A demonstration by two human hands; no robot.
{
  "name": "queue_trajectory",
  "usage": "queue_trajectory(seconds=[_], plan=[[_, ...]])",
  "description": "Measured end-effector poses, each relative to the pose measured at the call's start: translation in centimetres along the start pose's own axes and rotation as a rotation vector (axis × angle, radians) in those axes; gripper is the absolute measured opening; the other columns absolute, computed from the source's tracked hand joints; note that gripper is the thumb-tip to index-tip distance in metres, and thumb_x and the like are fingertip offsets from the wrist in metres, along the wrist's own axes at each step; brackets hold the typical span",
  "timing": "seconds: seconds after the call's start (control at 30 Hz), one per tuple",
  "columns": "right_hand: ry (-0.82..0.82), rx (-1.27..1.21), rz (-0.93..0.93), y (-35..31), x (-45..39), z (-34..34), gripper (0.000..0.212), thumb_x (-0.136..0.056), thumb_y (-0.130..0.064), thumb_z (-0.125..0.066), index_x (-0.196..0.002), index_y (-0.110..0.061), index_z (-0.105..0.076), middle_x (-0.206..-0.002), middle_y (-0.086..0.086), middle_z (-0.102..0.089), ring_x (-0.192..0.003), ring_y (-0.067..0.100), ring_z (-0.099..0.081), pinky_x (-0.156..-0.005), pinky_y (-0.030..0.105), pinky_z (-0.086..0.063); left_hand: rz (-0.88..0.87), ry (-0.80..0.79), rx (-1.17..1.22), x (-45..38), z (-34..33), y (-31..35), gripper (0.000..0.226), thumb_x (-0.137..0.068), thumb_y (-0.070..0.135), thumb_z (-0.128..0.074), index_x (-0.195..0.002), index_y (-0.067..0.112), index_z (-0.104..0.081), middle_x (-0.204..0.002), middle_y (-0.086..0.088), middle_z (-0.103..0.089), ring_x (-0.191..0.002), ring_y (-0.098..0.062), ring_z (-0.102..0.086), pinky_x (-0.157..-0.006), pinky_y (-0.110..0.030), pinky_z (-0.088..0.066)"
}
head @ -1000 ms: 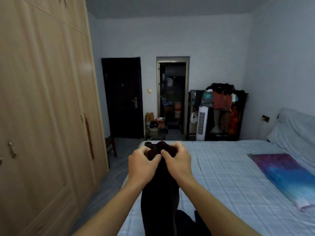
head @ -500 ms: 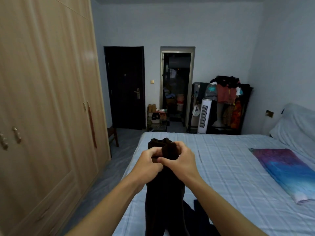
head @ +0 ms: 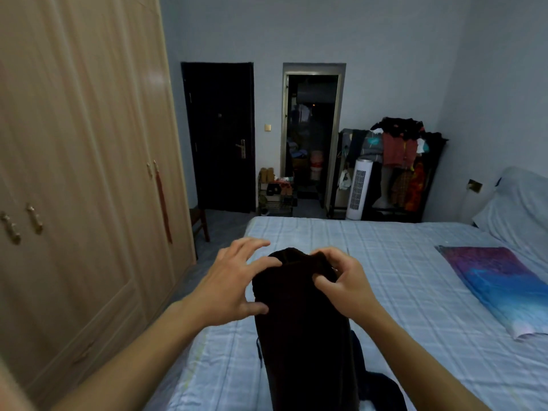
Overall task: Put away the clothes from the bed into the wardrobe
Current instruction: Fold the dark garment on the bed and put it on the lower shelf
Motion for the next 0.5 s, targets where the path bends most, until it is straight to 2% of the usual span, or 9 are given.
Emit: queue_trajectory(seconds=[0.1,0.2,0.37,0.5], plan=[[-0.035,-0.071,0.023,-0.7,0.0,0.7,0.037,-0.080,0.014,-0.062,-0.098,-0.017,-0.067,-0.094,-0.001,-0.069,-0.093,0.017,-0.068,-0.076,0.028,-0.056,-0.064,-0.012,0.031,-0.6,0.6,0.6,0.080,-0.067,0.063,-0.077,-0.137,0.047,-0.040,-0.157,0.011,-0.019,-0.147,-0.015,-0.010,-0.111,-0.050,-0.031],[-0.069,-0.084,0.046,-1.0,0.0,1.1,0.037,-0.080,0.015,-0.061,-0.099,-0.016,-0.067,-0.094,0.003,-0.069,-0.093,0.021,-0.068,-0.077,0.030,-0.057,-0.124,-0.061,0.069,-1.3,1.3,1.6,0.078,-0.067,0.064,-0.078,-0.135,0.048,-0.043,-0.159,0.011,-0.013,-0.149,-0.014,-0.002,-0.115,-0.048,-0.022],[-0.104,-0.101,0.060,-1.2,0.6,1.2,0.035,-0.080,0.015,-0.061,-0.100,-0.013,-0.066,-0.095,0.006,-0.069,-0.092,0.024,-0.067,-0.077,0.031,-0.056,-0.225,-0.138,-0.025,-2.0,1.2,3.6,0.086,-0.068,0.068,-0.074,-0.143,0.049,-0.036,-0.162,0.009,-0.005,-0.150,-0.017,0.004,-0.117,-0.044,-0.011],[-0.152,-0.090,0.061,-1.3,0.9,0.3,0.035,-0.081,0.013,-0.061,-0.100,-0.015,-0.066,-0.096,0.006,-0.068,-0.092,0.023,-0.067,-0.076,0.029,-0.055,-0.241,-0.203,-0.146,-2.5,0.3,4.1,0.077,-0.068,0.079,-0.064,-0.134,0.044,-0.049,-0.163,0.008,0.004,-0.150,-0.020,0.010,-0.118,-0.048,-0.013]])
Point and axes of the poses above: each hand's wrist, its own x-axis away from the middle knuckle, its own z-axis out of the back of the hand, y = z × x, the point moved 8 cm from there along -x, towards the middle knuckle
